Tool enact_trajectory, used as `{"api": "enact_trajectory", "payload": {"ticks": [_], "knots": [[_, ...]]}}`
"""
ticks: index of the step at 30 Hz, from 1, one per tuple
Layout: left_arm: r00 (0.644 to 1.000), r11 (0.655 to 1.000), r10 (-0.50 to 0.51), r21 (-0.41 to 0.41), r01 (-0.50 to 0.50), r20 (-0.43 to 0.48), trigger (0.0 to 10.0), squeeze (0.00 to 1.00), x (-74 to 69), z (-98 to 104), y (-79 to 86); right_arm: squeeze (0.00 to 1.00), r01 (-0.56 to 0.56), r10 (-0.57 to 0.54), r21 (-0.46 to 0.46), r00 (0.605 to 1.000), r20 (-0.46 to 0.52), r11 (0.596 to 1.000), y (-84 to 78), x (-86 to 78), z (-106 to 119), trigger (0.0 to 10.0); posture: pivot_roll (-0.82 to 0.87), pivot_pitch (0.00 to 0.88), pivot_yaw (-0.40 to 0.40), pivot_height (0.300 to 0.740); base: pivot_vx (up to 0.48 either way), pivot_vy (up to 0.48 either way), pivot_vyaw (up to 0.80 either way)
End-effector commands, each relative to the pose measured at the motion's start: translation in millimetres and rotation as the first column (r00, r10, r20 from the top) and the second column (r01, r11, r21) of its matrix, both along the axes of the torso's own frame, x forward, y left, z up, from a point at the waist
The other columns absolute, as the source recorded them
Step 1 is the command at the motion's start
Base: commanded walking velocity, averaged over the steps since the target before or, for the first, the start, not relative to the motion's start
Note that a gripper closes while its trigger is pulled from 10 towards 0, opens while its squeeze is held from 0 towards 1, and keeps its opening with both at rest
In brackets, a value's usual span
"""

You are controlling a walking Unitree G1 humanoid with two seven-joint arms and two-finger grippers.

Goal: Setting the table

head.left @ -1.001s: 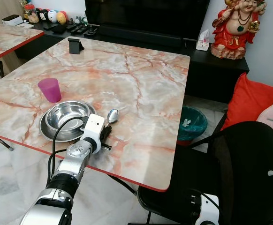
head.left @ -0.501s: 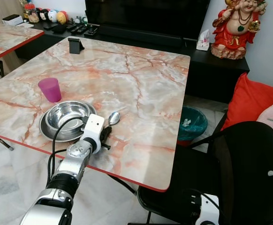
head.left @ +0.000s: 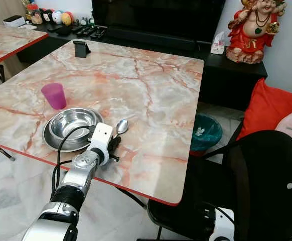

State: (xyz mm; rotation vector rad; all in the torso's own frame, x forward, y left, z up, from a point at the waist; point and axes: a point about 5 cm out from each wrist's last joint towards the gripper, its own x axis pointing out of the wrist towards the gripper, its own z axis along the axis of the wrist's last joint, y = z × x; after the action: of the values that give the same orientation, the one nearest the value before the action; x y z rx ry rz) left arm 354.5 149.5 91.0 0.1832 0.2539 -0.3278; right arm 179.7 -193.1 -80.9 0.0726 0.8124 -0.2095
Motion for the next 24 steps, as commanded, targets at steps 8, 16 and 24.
{"api": "enact_trajectory", "payload": {"ticks": [8,16,24], "knots": [[1.0,1.0,0.01,-0.007,-0.01,0.009,10.0,0.0,2.6,5,-0.4,0.0,0.005,-0.005,-0.003,1.0,0.0,1.0,-0.4,0.1,0,10.0,0.04,0.0,-0.047,0.74,0.0,0.0,0.0],[0.998,1.0,0.029,0.004,-0.029,0.064,10.0,0.0,7.2,17,1.3,0.0,0.003,-0.003,-0.005,1.0,0.004,1.0,-0.3,0.2,0,10.0,0.04,0.0,-0.048,0.74,0.0,0.0,0.0],[0.996,1.0,0.021,-0.016,-0.019,0.092,10.0,0.0,8.3,23,-1.0,0.0,0.001,-0.001,-0.007,1.0,0.01,1.0,0.1,1.1,1,10.0,0.04,0.0,-0.048,0.74,0.0,0.0,0.0]]}}
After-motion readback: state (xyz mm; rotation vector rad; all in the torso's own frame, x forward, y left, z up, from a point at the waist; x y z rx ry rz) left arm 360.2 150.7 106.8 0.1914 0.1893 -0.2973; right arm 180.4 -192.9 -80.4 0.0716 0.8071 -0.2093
